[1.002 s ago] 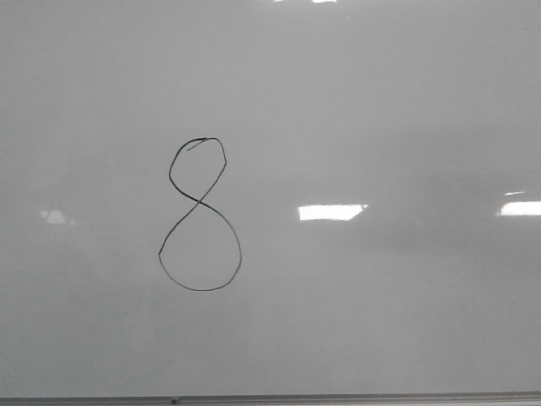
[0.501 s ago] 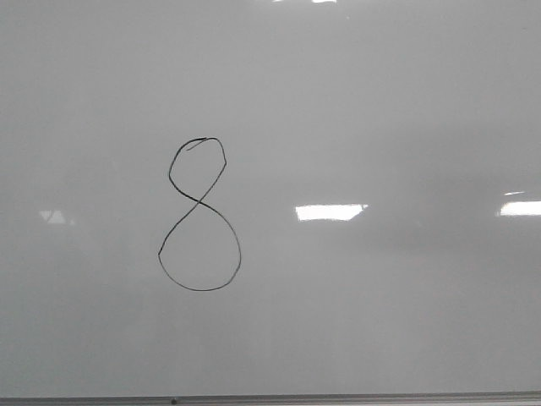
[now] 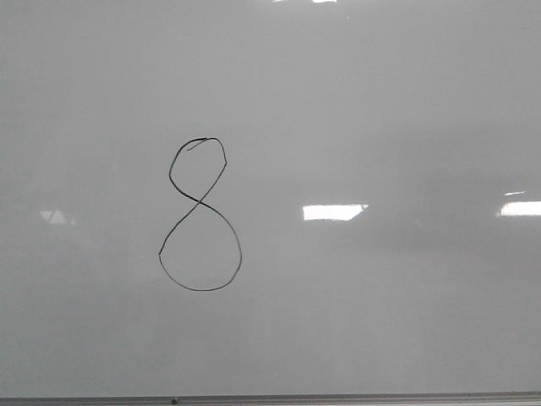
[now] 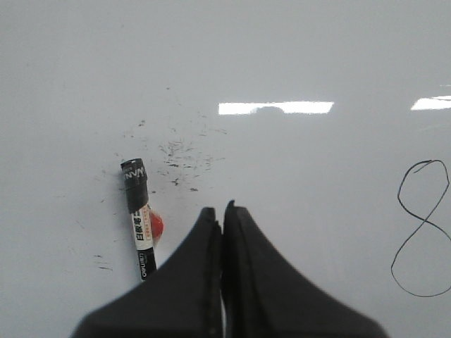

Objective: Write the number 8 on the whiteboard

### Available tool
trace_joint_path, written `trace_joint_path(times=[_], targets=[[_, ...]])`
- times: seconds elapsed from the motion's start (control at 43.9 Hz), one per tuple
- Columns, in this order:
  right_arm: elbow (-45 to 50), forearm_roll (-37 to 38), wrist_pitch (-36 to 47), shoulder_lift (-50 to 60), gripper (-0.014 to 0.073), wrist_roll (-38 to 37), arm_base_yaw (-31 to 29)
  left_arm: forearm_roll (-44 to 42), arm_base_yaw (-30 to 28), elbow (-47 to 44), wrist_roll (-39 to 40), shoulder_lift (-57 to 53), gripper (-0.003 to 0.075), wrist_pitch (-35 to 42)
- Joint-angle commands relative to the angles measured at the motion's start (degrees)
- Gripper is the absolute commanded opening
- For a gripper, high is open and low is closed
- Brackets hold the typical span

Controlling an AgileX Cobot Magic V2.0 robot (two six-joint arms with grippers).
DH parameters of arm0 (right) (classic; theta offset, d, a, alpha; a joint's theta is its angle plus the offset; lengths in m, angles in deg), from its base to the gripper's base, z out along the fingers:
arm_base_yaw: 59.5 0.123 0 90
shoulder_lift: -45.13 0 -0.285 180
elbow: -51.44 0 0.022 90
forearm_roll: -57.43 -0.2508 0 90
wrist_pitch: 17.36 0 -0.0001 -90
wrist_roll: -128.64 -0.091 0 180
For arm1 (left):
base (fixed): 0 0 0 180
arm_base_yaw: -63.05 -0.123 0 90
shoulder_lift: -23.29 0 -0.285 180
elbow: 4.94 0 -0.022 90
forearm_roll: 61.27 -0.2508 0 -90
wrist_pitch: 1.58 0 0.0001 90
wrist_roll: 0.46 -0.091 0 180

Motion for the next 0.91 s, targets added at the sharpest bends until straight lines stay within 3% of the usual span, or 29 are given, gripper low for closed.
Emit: trace_joint_path(times=[0.0,0.159,0.273,0.478,0.752,0.888], targets=[[-1.5,-2.0,2.3,-0.1,-0.0069,0.1,-0.4,2.6,0.4,-0.1,0.0,-1.3,-0.0021,5.5],[-1.5,-2.0,2.3,-0.1,-0.0069,0.1,-0.4,9.8,-0.4,-4.9,-8.3,-6.7,-0.0021,7.6],[-1.5,-2.0,2.3,-0.1,-0.0069,0.1,-0.4,15.0,-4.1,-8.4,-14.1,-11.6,-0.0021,9.6],[-1.5,-2.0,2.3,-0.1,-0.0069,0.1,-0.4,14.6,-9.9,-15.1,-14.1,-17.5,-0.0021,12.7],[-1.5,-2.0,2.3,-0.1,-0.0069,0.1,-0.4,13.7,-10.4,-22.7,-14.1,-20.0,-0.0021,20.6],[-1.5,-2.1,2.3,-0.1,-0.0069,0.1,-0.4,13.7,-10.4,-22.6,-14.1,-20.0,-0.0021,19.2]])
